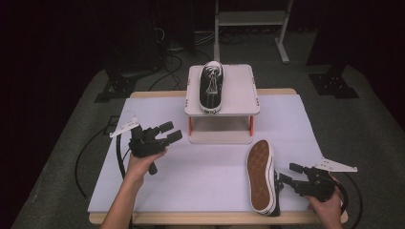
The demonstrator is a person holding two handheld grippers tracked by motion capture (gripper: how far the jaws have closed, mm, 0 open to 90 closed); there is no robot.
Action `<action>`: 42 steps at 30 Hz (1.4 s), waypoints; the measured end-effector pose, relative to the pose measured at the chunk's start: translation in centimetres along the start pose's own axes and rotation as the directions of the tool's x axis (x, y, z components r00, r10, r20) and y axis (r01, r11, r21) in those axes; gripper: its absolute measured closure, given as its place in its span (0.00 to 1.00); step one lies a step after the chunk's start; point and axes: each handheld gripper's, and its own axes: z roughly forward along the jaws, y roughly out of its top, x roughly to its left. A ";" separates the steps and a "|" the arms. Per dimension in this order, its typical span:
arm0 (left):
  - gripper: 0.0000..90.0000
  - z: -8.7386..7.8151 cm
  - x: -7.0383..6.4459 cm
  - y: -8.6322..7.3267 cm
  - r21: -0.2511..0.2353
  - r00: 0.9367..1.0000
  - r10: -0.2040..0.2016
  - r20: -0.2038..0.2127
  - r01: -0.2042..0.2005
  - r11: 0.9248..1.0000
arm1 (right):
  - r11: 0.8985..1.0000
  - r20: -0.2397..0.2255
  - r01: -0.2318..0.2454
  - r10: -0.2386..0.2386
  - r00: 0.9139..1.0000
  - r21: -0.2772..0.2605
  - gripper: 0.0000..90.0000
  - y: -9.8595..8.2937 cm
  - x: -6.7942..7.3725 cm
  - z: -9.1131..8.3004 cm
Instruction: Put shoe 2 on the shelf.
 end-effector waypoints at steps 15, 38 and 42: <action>0.21 -1.1 -0.3 -4.4 0.012 0.999 0.040 0.003 -0.040 0.999 | 0.999 -0.035 0.032 -0.031 0.999 0.016 0.47 2.2 1.8 0.6; 0.21 -2.4 0.9 -7.8 0.006 1.000 -0.016 0.013 0.015 1.000 | 0.954 0.026 0.233 -0.242 0.970 0.187 0.74 4.8 4.1 4.5; 0.21 -2.6 0.9 -7.8 -0.004 1.000 -0.013 0.007 0.013 1.000 | 0.960 0.031 0.215 -0.224 0.974 0.179 0.78 4.5 3.5 4.0</action>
